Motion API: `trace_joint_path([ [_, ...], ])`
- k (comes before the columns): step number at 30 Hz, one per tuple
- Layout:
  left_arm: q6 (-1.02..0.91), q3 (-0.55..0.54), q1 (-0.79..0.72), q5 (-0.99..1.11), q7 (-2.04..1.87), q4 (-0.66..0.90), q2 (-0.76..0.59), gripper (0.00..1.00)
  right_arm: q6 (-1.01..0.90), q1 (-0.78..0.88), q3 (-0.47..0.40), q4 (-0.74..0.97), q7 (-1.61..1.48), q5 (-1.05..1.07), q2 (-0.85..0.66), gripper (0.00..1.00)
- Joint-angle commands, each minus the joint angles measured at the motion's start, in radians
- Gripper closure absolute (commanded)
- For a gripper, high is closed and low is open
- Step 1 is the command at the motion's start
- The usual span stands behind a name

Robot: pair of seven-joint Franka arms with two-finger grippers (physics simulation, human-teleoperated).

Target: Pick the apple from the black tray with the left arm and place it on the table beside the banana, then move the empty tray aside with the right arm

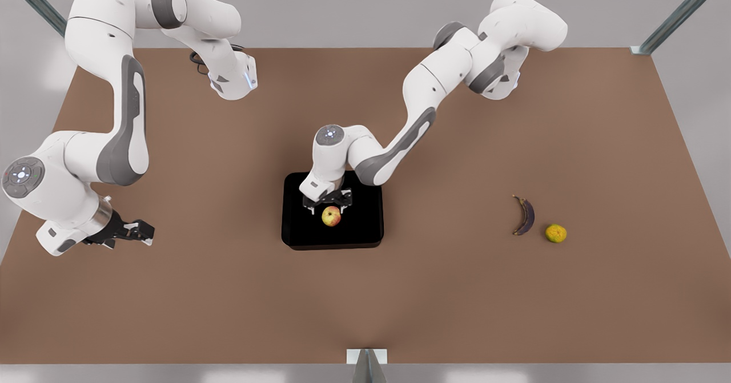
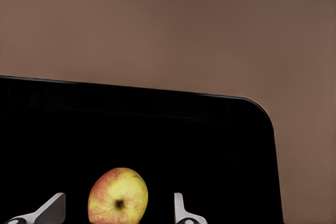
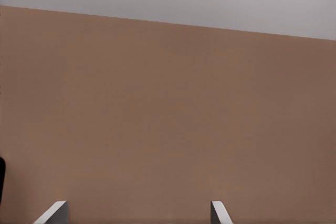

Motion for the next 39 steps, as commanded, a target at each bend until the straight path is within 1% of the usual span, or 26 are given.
trace_joint_path([
  [1,0.023,0.005,-0.004,0.019,-0.205,-0.001,0.000,0.00,-0.001,0.001,0.001,0.001,-0.008,0.000,0.000,0.00],
  [7,0.023,0.008,-0.024,0.050,-0.188,-0.003,0.025,0.00,0.001,0.000,0.001,0.004,-0.008,0.002,0.000,0.00],
  [12,-0.022,0.033,-0.040,0.062,-0.144,-0.006,0.028,0.00,0.001,0.000,0.001,0.007,-0.008,0.003,0.002,0.00],
  [39,0.020,0.083,-0.073,0.093,-0.156,-0.004,0.108,0.00,-0.001,-0.002,-0.002,0.007,-0.008,0.000,0.003,0.00],
])
